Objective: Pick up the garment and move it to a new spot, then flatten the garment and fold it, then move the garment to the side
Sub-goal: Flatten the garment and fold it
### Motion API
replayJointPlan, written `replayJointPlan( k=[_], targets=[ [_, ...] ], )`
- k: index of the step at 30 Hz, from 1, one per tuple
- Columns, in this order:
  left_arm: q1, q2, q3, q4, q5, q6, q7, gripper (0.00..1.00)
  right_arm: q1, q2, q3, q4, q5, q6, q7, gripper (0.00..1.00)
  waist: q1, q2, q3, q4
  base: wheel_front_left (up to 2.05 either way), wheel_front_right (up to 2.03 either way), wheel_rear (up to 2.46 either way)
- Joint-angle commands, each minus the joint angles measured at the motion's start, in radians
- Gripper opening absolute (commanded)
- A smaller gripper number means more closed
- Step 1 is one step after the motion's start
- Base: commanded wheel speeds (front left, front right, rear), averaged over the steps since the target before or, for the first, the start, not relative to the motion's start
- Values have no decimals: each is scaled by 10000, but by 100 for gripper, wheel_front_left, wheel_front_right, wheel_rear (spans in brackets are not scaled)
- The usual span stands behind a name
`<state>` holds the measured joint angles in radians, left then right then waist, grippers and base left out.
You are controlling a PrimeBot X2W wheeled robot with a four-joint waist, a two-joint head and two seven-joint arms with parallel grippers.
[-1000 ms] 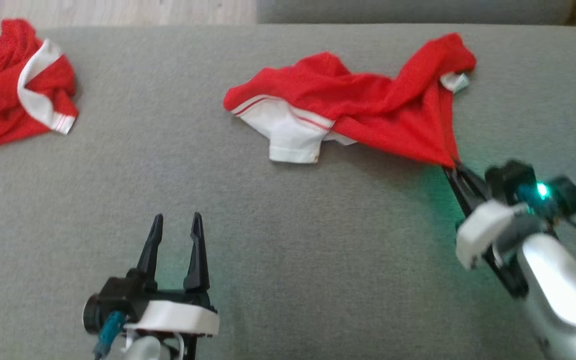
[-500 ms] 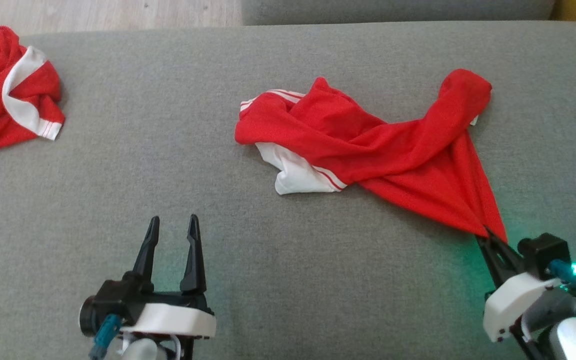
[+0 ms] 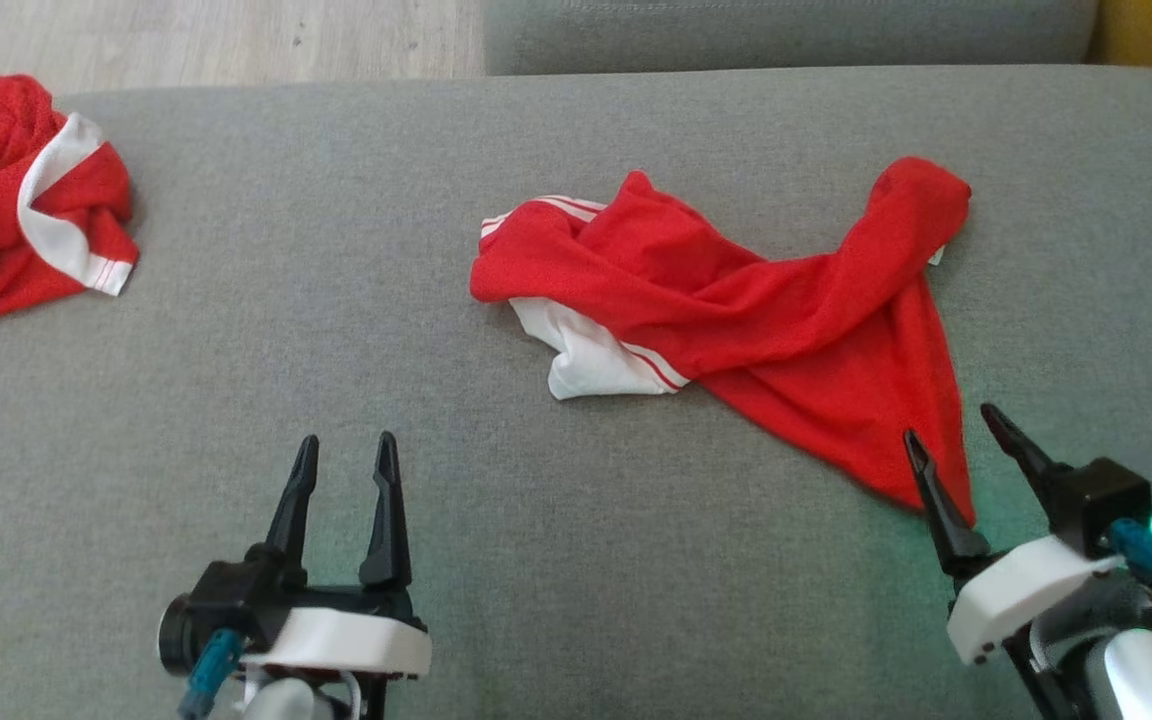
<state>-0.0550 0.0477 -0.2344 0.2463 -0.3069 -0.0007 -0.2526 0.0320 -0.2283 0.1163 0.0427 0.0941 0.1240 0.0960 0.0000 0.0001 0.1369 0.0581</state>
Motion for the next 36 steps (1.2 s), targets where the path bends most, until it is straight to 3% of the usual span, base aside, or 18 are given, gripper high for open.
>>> replayJointPlan(
  k=[1,6,12,20,31,32,33,36],
  targets=[
    [-205,26,317,-291,81,-27,-92,100,-178,-61,154,-485,-33,67,-94,100,0,-1,-43,-32,0,0,0],
    [-278,26,106,-237,115,-129,-92,100,-244,12,69,-1257,124,67,-118,100,0,-1,-20,-146,0,0,0],
    [-1091,26,-974,338,114,-428,5,100,-662,636,-369,-1712,35,67,-338,100,0,-1,386,-310,0,0,0],
    [-2882,26,-2326,2092,-337,-603,406,100,-1475,1333,-225,-1697,-149,67,-781,100,0,-1,1070,-782,0,0,0],
    [-4705,26,-2949,4100,-780,-672,194,100,-2018,1755,-576,-1576,-123,67,-1443,100,0,-1,1715,-1277,0,0,0],
    [-4855,26,-3130,4274,-942,-718,160,23,-2038,1767,-653,-1535,-134,67,-1516,100,0,-1,1725,-1286,0,0,0],
    [-4914,26,-3215,4315,-1021,-730,130,0,-2038,1771,-709,-1513,-135,67,-1550,100,0,-1,1708,-1270,0,0,0],
    [-4994,26,-3386,4237,-1193,-671,5,0,-2022,1776,-1006,-1426,-25,67,-1684,100,0,-1,1579,-1148,0,0,0]
  ],
)
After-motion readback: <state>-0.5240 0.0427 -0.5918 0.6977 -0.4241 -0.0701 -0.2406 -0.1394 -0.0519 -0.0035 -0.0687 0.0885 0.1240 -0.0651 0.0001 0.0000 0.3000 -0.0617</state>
